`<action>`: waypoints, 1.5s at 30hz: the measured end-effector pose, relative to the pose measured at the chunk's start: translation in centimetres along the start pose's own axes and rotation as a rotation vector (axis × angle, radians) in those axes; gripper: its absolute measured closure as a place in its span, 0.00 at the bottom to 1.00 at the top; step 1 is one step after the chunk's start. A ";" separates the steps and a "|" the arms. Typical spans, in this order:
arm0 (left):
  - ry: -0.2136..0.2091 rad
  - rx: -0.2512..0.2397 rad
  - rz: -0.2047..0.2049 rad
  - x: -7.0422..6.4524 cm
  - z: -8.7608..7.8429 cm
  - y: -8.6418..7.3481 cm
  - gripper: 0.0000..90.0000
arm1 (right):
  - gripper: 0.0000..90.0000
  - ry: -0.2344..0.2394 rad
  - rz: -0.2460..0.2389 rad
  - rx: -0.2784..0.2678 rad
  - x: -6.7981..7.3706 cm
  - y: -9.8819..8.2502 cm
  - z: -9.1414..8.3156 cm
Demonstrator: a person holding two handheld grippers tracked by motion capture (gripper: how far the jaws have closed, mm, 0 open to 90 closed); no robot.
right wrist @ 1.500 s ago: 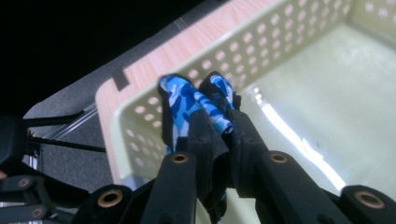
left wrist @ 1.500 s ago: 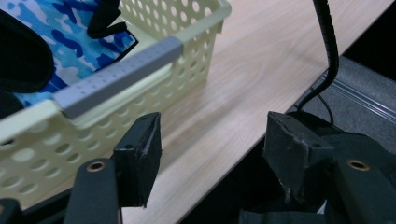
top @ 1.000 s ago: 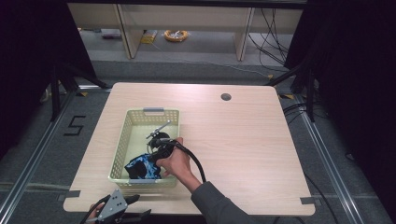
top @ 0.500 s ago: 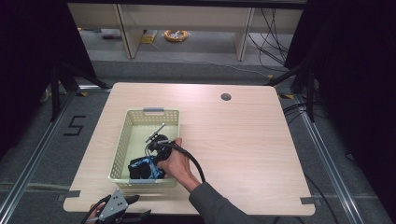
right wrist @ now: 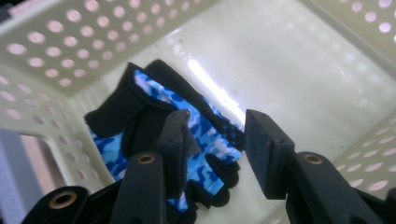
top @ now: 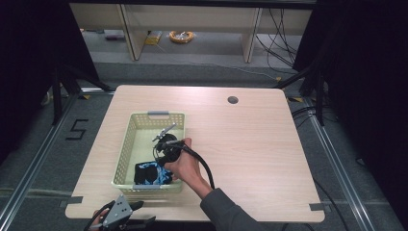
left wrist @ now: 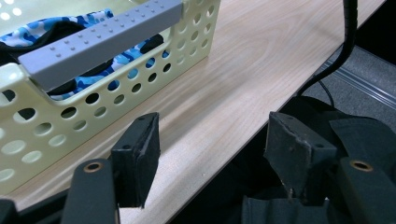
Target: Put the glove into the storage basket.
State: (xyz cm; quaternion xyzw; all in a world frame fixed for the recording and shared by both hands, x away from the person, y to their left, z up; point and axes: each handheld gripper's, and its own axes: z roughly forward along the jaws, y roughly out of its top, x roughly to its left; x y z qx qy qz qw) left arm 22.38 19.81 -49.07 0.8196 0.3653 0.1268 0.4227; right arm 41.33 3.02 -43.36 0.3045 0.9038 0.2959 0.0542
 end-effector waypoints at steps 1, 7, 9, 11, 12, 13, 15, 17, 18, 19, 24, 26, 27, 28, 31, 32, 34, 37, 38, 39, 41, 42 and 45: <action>-0.001 0.008 0.011 0.1 0.0 0.0 0.38 | 0.66 0.005 0.007 -0.016 0.1 -0.1 -0.4; 0.004 0.025 0.050 0.7 0.1 -0.1 0.37 | 0.60 0.024 -0.022 -0.072 0.4 -0.5 -1.6; 0.024 0.011 0.026 0.8 0.3 -0.2 0.37 | 0.59 0.026 -0.006 -0.079 0.5 -0.8 -2.4; 0.005 0.012 0.018 0.9 0.3 -0.2 0.36 | 0.57 0.048 -0.010 -0.111 0.5 -1.1 -3.1; 0.034 0.015 0.036 1.0 0.3 -0.3 0.35 | 0.55 0.053 -0.017 -0.122 0.5 -1.4 -3.6; 0.018 0.033 0.037 1.1 0.2 -0.2 0.35 | 0.54 0.057 -0.006 -0.127 0.6 -1.6 -4.0; 0.022 0.029 0.041 1.1 0.3 -0.2 0.34 | 0.52 0.059 -0.013 -0.155 0.5 -2.1 -4.5; 0.017 0.019 0.027 0.9 0.4 -0.2 0.33 | 0.51 0.053 0.008 -0.182 0.3 -2.8 -5.1; 0.018 0.018 0.028 0.9 0.4 -0.2 0.33 | 0.50 0.056 -0.006 -0.177 0.1 -3.0 -5.5; 0.021 0.005 0.009 0.9 0.5 -0.2 0.33 | 0.50 0.057 0.014 -0.197 0.1 -3.3 -5.5; 0.008 0.011 -0.025 0.9 0.6 -0.3 0.30 | 0.48 0.067 0.017 -0.222 -0.7 -4.6 -7.0; 0.019 0.019 0.012 1.1 0.5 -0.3 0.29 | 0.47 0.071 0.025 -0.237 -1.0 -5.1 -7.4; 0.021 0.007 -0.004 1.0 0.6 -0.3 0.29 | 0.47 0.067 0.033 -0.250 -1.1 -5.3 -7.5; 0.020 -0.001 -0.010 1.0 0.6 -0.3 0.28 | 0.47 0.071 0.037 -0.239 -1.3 -5.5 -7.9; 0.019 0.005 -0.008 1.1 0.6 -0.3 0.27 | 0.47 0.069 0.049 -0.264 -1.9 -6.4 -8.7; 0.020 0.015 0.003 1.2 0.5 -0.3 0.26 | 0.46 0.067 0.055 -0.275 -2.0 -6.7 -8.9; 0.027 0.007 -0.025 1.1 0.6 -0.3 0.25 | 0.45 0.075 0.057 -0.290 -2.4 -7.3 -9.2; 0.019 -0.009 -0.027 1.1 0.7 -0.3 0.23 | 0.44 0.074 0.083 -0.310 -2.9 -8.4 -9.7; 0.020 -0.008 -0.026 1.1 0.7 -0.3 0.22 | 0.44 0.062 0.094 -0.314 -3.0 -8.7 -9.8; 0.020 -0.007 -0.021 1.2 0.7 -0.3 0.21 | 0.43 0.058 0.102 -0.313 -3.1 -9.0 -9.9; 0.020 0.001 -0.015 1.3 0.6 -0.3 0.19 | 0.42 0.052 0.113 -0.320 -3.6 -9.7 -10.0; 0.024 0.023 -0.001 1.5 0.5 -0.3 0.18 | 0.42 0.052 0.108 -0.334 -3.8 -10.0 -10.0; 0.021 0.006 -0.001 1.4 0.5 -0.3 0.18 | 0.41 0.061 0.155 -0.323 -3.9 -10.7 -10.4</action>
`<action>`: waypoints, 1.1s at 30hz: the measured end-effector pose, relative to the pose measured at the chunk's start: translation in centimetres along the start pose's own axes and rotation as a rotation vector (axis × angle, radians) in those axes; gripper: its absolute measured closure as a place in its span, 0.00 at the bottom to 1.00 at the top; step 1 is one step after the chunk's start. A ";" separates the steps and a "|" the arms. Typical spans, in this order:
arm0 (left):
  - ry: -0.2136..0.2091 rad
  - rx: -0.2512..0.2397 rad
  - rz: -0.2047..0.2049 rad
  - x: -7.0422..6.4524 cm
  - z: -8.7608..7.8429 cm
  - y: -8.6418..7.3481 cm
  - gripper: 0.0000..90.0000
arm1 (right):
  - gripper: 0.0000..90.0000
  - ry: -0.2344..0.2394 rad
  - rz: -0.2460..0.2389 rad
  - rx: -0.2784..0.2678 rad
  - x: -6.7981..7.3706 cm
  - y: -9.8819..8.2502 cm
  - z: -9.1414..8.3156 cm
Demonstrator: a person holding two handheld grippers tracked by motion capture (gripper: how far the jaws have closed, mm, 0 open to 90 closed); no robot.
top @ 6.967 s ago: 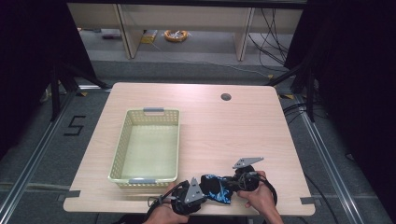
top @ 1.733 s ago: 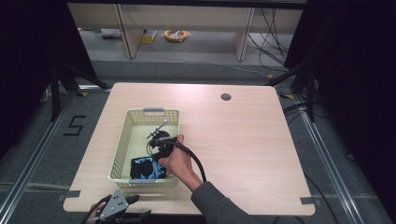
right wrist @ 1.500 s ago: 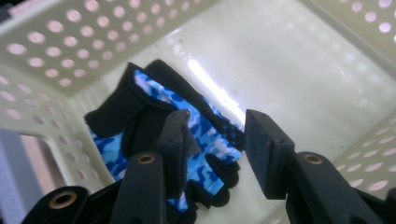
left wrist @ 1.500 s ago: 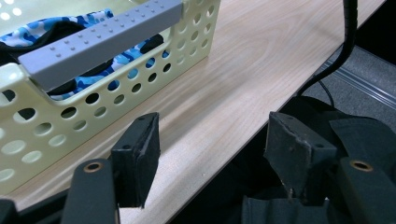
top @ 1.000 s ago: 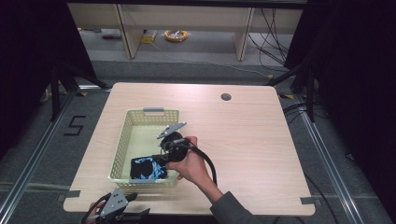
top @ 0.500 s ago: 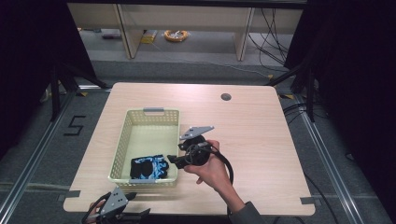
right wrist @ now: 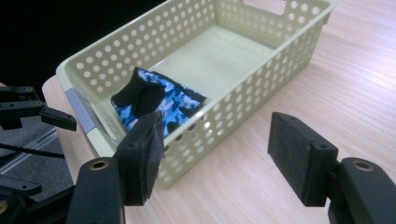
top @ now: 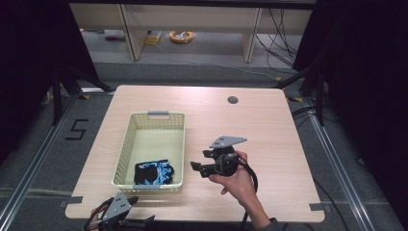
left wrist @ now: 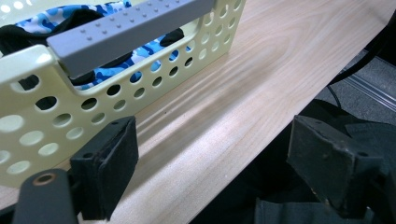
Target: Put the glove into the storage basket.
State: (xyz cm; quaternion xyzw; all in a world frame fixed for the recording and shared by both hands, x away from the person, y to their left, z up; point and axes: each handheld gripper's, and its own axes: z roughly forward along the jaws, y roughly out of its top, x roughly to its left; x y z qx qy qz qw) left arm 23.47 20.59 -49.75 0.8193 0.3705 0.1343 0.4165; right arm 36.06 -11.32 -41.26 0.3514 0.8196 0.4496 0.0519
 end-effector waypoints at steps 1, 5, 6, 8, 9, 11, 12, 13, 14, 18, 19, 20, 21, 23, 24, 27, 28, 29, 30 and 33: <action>-0.001 -0.015 -0.015 -0.1 0.1 0.0 0.18 | 0.41 -0.010 -0.011 -0.013 -0.3 -0.2 -0.2; 0.007 -0.011 -0.007 -0.1 0.2 0.0 0.18 | 0.38 -0.043 -0.027 0.016 -0.7 -1.0 -0.5; 0.008 0.006 -0.009 0.0 0.1 -0.1 0.18 | 0.38 -0.038 -0.044 0.012 -0.8 -1.3 -0.6; 0.014 -0.011 -0.023 0.0 0.2 0.0 0.18 | 0.38 -0.038 -0.043 0.006 -0.9 -1.4 -0.7; 0.019 -0.012 -0.018 0.0 0.1 0.0 0.18 | 0.38 -0.020 -0.023 0.014 -0.9 -1.6 -0.8; 0.020 -0.019 -0.011 -0.1 0.0 0.0 0.18 | 0.38 -0.028 -0.023 0.017 -1.0 -1.9 -1.0; 0.019 -0.022 -0.012 -0.1 0.0 0.0 0.18 | 0.38 -0.028 -0.016 0.022 -1.0 -2.0 -1.0; 0.020 -0.022 -0.011 -0.1 0.0 0.0 0.18 | 0.38 -0.024 -0.012 0.014 -1.1 -2.2 -0.9; 0.019 -0.025 -0.016 -0.1 0.0 0.0 0.18 | 0.38 -0.022 -0.057 0.013 -1.4 -2.2 -0.9; 0.017 -0.026 -0.025 0.0 -0.1 -0.1 0.18 | 0.38 -0.027 -0.004 0.018 -1.3 -2.9 -1.3; 0.019 -0.030 -0.040 -0.1 -0.1 -0.2 0.18 | 0.37 -0.021 -0.002 0.016 -1.5 -3.1 -1.3; 0.020 -0.020 -0.016 0.1 -0.2 -0.1 0.18 | 0.37 -0.023 0.010 0.020 -1.5 -3.3 -1.4; 0.022 -0.027 -0.022 0.0 -0.1 -0.1 0.18 | 0.37 -0.035 -0.020 0.015 -1.8 -3.4 -1.4; 0.020 -0.022 -0.021 0.0 -0.2 -0.1 0.18 | 0.37 -0.050 0.000 0.028 -1.9 -3.8 -1.7; 0.023 -0.021 -0.008 0.0 -0.2 -0.1 0.18 | 0.37 -0.051 0.007 0.012 -1.9 -4.0 -1.6; 0.024 -0.018 -0.032 0.0 -0.2 -0.3 0.18 | 0.37 -0.038 0.026 0.014 -1.9 -4.5 -1.7; 0.029 -0.017 -0.012 0.1 -0.2 -0.2 0.18 | 0.37 -0.044 0.029 0.030 -2.0 -4.6 -1.9; 0.027 -0.020 -0.014 0.1 -0.2 -0.2 0.18 | 0.37 -0.049 0.024 0.030 -2.0 -4.8 -1.9; 0.031 -0.016 -0.013 0.1 -0.3 -0.2 0.18 | 0.37 -0.052 0.015 0.014 -2.1 -5.0 -1.9; 0.023 -0.012 -0.006 0.1 -0.3 -0.2 0.18 | 0.37 -0.041 0.021 0.026 -2.1 -5.4 -2.0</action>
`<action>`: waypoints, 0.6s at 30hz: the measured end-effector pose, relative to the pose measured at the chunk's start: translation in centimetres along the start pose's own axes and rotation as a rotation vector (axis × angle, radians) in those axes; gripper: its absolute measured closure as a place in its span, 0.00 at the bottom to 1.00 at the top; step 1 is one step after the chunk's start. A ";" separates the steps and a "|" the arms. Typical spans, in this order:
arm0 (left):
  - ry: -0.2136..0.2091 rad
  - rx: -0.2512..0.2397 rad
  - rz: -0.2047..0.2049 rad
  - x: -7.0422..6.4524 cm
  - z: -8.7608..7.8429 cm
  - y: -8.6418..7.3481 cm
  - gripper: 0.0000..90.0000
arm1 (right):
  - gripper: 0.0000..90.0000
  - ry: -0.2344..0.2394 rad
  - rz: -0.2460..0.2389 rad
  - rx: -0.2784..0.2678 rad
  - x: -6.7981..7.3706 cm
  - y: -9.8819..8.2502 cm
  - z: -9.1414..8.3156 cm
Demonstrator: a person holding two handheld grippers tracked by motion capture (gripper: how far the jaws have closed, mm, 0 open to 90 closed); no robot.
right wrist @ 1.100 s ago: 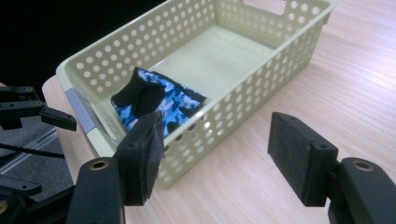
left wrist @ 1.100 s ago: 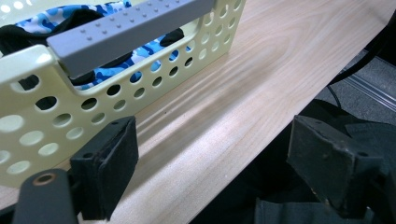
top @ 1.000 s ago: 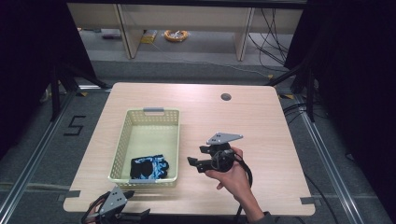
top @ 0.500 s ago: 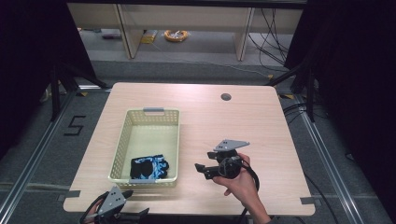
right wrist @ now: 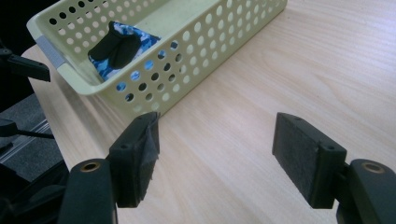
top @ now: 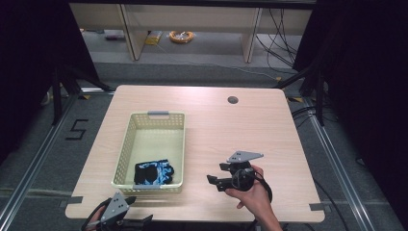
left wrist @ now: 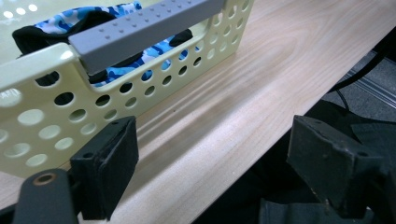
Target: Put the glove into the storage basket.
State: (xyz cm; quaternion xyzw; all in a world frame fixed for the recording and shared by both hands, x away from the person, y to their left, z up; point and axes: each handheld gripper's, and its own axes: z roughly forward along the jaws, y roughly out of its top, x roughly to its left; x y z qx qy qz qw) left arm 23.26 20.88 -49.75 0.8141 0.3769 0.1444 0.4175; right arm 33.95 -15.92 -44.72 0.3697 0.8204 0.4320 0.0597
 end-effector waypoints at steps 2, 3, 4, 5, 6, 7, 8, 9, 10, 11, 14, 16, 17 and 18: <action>-0.005 -0.001 -0.008 -0.1 0.0 0.0 0.18 | 0.37 0.005 -0.002 0.003 0.0 -0.3 0.0; -0.003 -0.005 -0.010 -0.1 0.1 -0.1 0.18 | 0.37 0.004 0.006 0.000 0.0 -0.4 0.0; -0.002 -0.008 -0.010 -0.1 0.1 -0.1 0.18 | 0.37 0.007 0.010 0.002 0.0 -0.6 0.0; -0.002 -0.007 -0.010 -0.1 0.1 -0.1 0.18 | 0.37 0.010 0.027 0.007 0.1 -0.7 0.0; -0.002 -0.008 -0.020 -0.2 0.2 -0.1 0.18 | 0.37 0.004 0.011 0.005 0.0 -0.8 0.0; -0.003 -0.008 -0.017 -0.2 0.2 -0.1 0.18 | 0.37 -0.003 0.024 0.020 0.2 -0.9 -0.1; 0.003 0.004 -0.004 0.0 0.1 -0.1 0.18 | 0.37 0.006 0.006 0.010 0.0 -1.0 0.0; 0.005 0.020 0.012 0.1 0.0 -0.1 0.18 | 0.37 -0.008 0.017 0.027 0.2 -1.1 -0.1; 0.007 0.024 0.016 0.1 0.0 -0.1 0.18 | 0.37 0.010 0.017 0.014 0.2 -1.3 0.1; 0.010 0.026 0.014 0.1 0.0 -0.1 0.18 | 0.37 0.016 0.013 0.023 0.1 -1.4 0.1; 0.001 0.023 0.011 0.1 0.0 -0.1 0.18 | 0.37 0.005 0.017 0.033 0.3 -1.6 -0.1; -0.001 0.015 -0.002 0.0 0.1 -0.1 0.18 | 0.37 0.004 0.019 0.028 0.5 -1.7 -0.2; 0.000 0.023 0.005 0.0 0.0 -0.1 0.18 | 0.37 0.007 0.006 0.020 0.3 -1.7 -0.2; 0.002 0.011 -0.008 -0.1 0.1 -0.1 0.18 | 0.36 0.020 0.033 0.021 0.5 -1.8 -0.3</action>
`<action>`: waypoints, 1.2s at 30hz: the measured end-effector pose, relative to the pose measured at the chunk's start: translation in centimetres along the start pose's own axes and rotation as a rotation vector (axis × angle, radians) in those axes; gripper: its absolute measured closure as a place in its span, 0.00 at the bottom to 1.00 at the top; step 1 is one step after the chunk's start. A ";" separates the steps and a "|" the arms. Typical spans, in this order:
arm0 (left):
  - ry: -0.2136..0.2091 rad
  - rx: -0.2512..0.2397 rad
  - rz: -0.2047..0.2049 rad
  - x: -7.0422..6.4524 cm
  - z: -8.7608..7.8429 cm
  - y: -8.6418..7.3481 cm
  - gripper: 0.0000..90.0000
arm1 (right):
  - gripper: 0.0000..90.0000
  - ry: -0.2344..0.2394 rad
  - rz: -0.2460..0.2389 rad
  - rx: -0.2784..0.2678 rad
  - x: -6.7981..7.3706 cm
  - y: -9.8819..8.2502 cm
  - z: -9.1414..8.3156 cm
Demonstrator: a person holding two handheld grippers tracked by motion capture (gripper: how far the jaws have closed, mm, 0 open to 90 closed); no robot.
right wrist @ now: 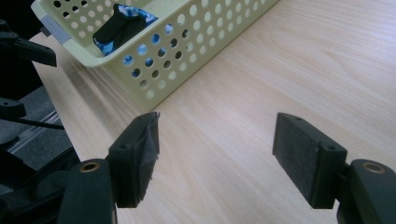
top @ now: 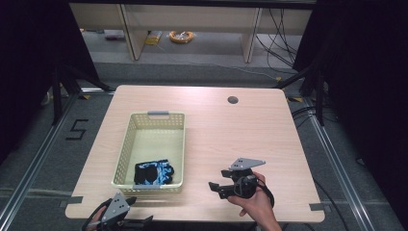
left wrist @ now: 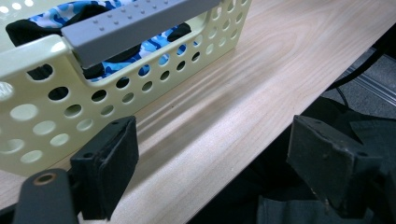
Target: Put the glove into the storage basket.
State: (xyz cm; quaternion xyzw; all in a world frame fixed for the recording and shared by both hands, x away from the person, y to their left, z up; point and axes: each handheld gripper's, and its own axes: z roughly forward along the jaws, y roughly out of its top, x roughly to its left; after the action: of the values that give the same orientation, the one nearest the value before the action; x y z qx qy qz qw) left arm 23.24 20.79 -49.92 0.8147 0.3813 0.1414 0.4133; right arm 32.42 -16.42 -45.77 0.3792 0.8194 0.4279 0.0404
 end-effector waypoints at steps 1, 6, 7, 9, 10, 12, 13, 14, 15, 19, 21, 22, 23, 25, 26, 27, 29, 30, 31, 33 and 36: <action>-0.003 0.015 0.013 0.1 -0.1 0.0 0.18 | 0.36 -0.004 -0.018 -0.004 -0.2 0.0 -0.1; 0.003 -0.010 -0.033 -0.1 0.1 -0.1 0.18 | 0.35 -0.001 -0.019 -0.010 0.0 -0.6 -0.3; 0.003 -0.007 -0.010 0.0 0.0 0.0 0.18 | 0.35 -0.017 -0.013 -0.006 0.1 -0.7 -0.4; 0.004 0.004 0.003 0.1 0.0 0.0 0.18 | 0.35 -0.004 -0.015 -0.018 0.0 -0.9 -0.3; 0.005 0.008 0.008 0.1 -0.1 0.0 0.18 | 0.34 0.001 0.015 -0.016 0.3 -1.1 -0.4; 0.001 0.015 0.012 0.1 -0.1 0.0 0.18 | 0.33 0.003 -0.013 -0.017 0.1 -1.3 -0.4; 0.002 0.014 0.010 0.1 -0.1 0.0 0.18 | 0.33 -0.003 0.004 -0.014 0.2 -1.4 -0.4; 0.004 -0.009 -0.018 -0.1 0.1 0.0 0.18 | 0.33 0.006 -0.022 -0.018 0.1 -1.6 -0.4; -0.001 -0.007 -0.034 -0.1 0.1 -0.1 0.18 | 0.32 0.007 -0.018 -0.024 0.1 -1.8 -0.4; -0.007 -0.005 -0.036 -0.1 0.1 -0.1 0.18 | 0.30 -0.010 -0.020 -0.033 0.1 -2.4 -0.5; 0.012 -0.007 -0.014 0.0 0.1 -0.1 0.18 | 0.30 0.001 0.025 -0.012 0.5 -2.8 -0.6; 0.014 -0.004 -0.006 0.1 0.1 -0.1 0.18 | 0.29 -0.018 -0.007 -0.024 0.3 -2.9 -0.6; 0.014 0.011 0.009 0.2 0.0 -0.1 0.18 | 0.28 -0.025 -0.018 -0.021 0.3 -3.1 -0.7; 0.013 0.000 -0.001 0.2 0.0 -0.1 0.18 | 0.28 -0.011 -0.018 -0.017 0.3 -3.3 -0.7; 0.014 -0.008 -0.009 0.1 0.1 -0.1 0.18 | 0.28 -0.022 0.013 -0.006 0.7 -3.5 -0.8; 0.011 -0.005 -0.011 0.0 0.1 -0.1 0.18 | 0.27 -0.014 -0.022 -0.025 0.4 -3.6 -0.7; 0.015 0.014 0.010 0.2 0.0 -0.1 0.18 | 0.27 -0.038 -0.016 -0.019 0.5 -3.7 -1.0; 0.017 0.015 0.009 0.2 0.0 -0.1 0.18 | 0.27 -0.025 -0.020 -0.030 0.5 -3.9 -1.0; 0.015 0.003 0.002 0.2 0.1 -0.1 0.18 | 0.27 -0.020 0.007 -0.028 0.7 -4.0 -1.1; 0.012 -0.004 -0.008 0.1 0.1 -0.1 0.18 | 0.27 -0.019 -0.005 -0.038 0.7 -4.1 -1.2; 0.006 -0.003 -0.013 0.0 0.1 -0.1 0.18 | 0.26 -0.017 -0.008 -0.043 0.7 -4.4 -1.5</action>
State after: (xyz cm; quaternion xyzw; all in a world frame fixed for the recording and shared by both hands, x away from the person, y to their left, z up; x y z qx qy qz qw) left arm 23.29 20.77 -50.10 0.8112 0.3879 0.1416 0.4140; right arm 28.79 -18.49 -47.85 0.3786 0.8112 0.4420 0.0573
